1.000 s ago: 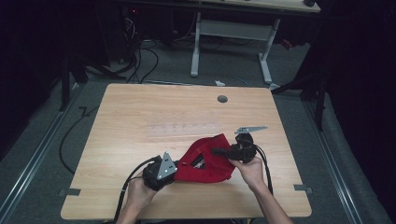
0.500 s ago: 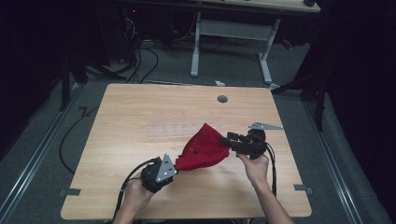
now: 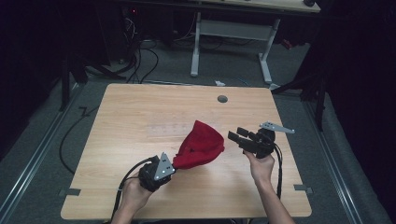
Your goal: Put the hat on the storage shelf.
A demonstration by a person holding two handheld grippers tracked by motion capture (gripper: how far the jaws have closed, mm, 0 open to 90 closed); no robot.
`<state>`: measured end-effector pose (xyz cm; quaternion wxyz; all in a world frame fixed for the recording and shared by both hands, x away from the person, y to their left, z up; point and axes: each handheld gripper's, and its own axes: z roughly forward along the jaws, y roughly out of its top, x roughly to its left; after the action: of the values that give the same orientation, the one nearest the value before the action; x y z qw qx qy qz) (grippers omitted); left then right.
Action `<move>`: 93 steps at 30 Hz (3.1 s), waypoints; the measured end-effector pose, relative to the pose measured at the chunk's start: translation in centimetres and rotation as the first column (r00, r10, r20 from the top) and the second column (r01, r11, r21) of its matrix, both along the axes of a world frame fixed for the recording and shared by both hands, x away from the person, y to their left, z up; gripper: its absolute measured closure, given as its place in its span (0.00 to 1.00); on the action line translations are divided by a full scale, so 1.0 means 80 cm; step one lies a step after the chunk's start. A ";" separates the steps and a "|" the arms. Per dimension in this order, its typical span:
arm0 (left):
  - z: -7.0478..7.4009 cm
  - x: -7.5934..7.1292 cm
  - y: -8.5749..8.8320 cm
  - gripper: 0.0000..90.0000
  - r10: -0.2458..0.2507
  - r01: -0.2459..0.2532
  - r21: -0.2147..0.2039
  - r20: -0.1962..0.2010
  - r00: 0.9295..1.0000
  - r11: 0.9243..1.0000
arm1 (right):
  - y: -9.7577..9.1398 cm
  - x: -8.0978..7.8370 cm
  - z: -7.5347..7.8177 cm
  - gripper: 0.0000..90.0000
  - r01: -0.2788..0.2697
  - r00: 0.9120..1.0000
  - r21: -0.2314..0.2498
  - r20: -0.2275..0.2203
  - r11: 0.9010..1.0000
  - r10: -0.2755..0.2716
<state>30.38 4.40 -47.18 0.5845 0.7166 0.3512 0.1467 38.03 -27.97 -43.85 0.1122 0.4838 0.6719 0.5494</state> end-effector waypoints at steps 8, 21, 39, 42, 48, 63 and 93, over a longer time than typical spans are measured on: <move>0.013 0.009 0.017 0.94 0.042 -0.043 -0.083 -0.013 0.999 0.996 | -0.005 0.001 -0.032 0.44 0.041 0.997 -0.151 -0.053 0.988 -0.049; 0.033 0.035 0.048 0.94 0.111 -0.126 -0.252 -0.073 0.991 0.960 | -0.009 -0.002 -0.099 0.41 0.081 0.984 -0.403 -0.114 0.912 -0.137; 0.064 0.065 0.073 0.94 0.173 -0.207 -0.394 -0.120 0.978 0.896 | -0.004 -0.004 -0.116 0.36 0.104 0.982 -0.500 -0.085 0.860 -0.168; 0.071 0.071 0.078 0.93 0.183 -0.225 -0.419 -0.137 0.973 0.880 | -0.003 -0.004 -0.116 0.35 0.104 0.982 -0.502 -0.083 0.859 -0.167; 0.084 0.084 0.086 0.93 0.206 -0.244 -0.440 -0.132 0.970 0.864 | -0.003 -0.004 -0.116 0.35 0.102 0.983 -0.501 -0.083 0.859 -0.165; 0.094 0.117 0.093 0.93 0.237 -0.277 -0.456 -0.144 0.961 0.846 | -0.003 -0.005 -0.116 0.35 0.099 0.983 -0.502 -0.084 0.859 -0.163; 0.071 0.186 0.105 0.94 0.340 -0.355 -0.434 -0.115 0.933 0.828 | -0.002 -0.005 -0.116 0.34 0.097 0.983 -0.501 -0.084 0.860 -0.160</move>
<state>45.29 12.79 -41.50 0.6913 0.4891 0.5091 0.1539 37.59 -28.13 -53.11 0.2274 0.5156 0.7619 0.3193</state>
